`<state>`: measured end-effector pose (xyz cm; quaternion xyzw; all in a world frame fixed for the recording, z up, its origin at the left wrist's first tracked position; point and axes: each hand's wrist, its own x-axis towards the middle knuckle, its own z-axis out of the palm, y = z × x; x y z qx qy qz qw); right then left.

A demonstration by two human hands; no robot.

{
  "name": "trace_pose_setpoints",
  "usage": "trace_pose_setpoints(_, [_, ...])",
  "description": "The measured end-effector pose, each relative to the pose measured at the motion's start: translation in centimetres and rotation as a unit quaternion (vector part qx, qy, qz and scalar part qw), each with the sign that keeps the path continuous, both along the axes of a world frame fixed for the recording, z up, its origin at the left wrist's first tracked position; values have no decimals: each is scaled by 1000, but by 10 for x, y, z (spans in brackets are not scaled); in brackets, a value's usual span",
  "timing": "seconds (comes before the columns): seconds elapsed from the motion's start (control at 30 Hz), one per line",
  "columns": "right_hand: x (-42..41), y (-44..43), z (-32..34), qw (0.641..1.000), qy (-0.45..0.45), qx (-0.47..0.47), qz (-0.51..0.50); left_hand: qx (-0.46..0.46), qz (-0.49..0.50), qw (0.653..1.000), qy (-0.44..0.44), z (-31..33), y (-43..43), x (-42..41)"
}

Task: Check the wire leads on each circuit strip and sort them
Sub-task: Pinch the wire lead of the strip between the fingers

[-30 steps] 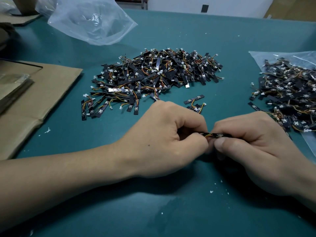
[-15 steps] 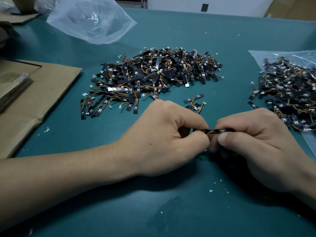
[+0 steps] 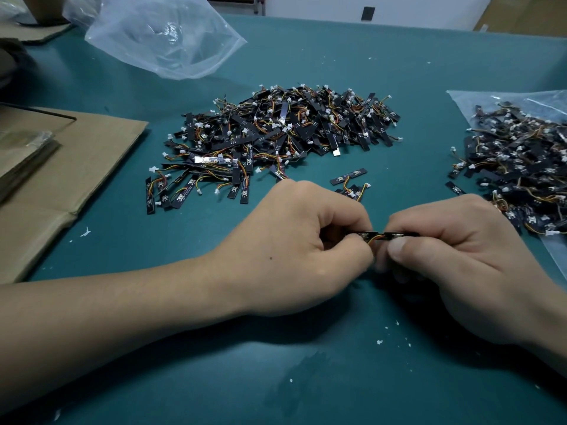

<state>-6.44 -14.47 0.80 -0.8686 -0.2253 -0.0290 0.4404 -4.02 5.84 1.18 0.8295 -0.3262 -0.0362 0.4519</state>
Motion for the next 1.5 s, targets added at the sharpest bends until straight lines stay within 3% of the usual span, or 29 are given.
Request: trace_pose_setpoints(1.5, [0, 3, 2, 1000, 0, -21, -5, -16, 33, 999, -27, -1, -1, -2])
